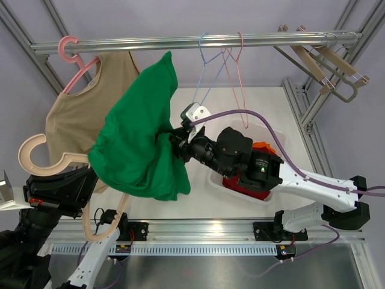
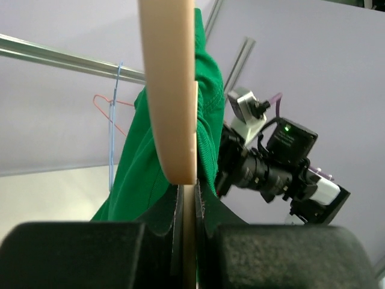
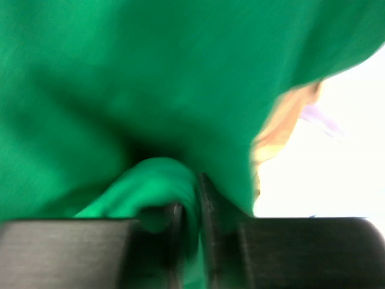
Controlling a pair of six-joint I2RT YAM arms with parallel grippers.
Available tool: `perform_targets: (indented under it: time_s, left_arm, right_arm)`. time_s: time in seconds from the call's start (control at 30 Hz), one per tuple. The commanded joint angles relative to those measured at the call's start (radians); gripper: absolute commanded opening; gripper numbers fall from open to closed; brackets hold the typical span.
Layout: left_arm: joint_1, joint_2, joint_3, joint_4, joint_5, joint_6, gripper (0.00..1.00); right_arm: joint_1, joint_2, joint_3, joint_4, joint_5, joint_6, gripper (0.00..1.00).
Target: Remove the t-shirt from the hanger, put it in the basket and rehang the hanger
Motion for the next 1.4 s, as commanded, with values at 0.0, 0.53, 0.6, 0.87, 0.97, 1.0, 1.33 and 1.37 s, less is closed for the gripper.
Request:
perform_targets:
  time_s: [0.0,0.53,0.6,0.87,0.97,1.0,1.33,1.37]
  left_arm:
    - [-0.02,-0.022,0.013,0.059,0.064,-0.037,0.0]
    - [-0.057,-0.022,0.026,0.062,0.058,0.0,0.0]
    - [-0.057,-0.016,0.027,0.025,0.032,0.052,0.0]
    - [-0.111,0.064,0.141,-0.234,-0.198,0.3,0.0]
    - [-0.111,0.065,0.115,-0.258,-0.204,0.322,0.0]
    - [-0.112,0.064,0.095,-0.263,-0.195,0.323,0.0]
    - [-0.169,0.038,0.062,-0.272,-0.117,0.382,0.0]
    - [-0.169,0.036,0.058,-0.272,-0.118,0.383,0.0]
  right_arm:
    - [-0.048,-0.018,-0.045,0.218,-0.013,-0.069,0.41]
    - [-0.148,0.02,-0.156,0.502,-0.476,0.133,0.02]
    - [-0.148,-0.046,-0.165,0.475,-0.411,0.135,0.0]
    - [-0.145,-0.295,-0.096,0.205,-0.319,0.286,0.0]
    - [-0.145,-0.318,0.031,0.004,-0.216,0.265,0.0]
    - [-0.145,-0.328,0.06,-0.064,-0.149,0.253,0.0]
    - [-0.145,-0.259,0.5,-0.332,0.14,0.054,0.0]
    - [-0.145,-0.249,0.514,-0.33,0.163,0.032,0.0]
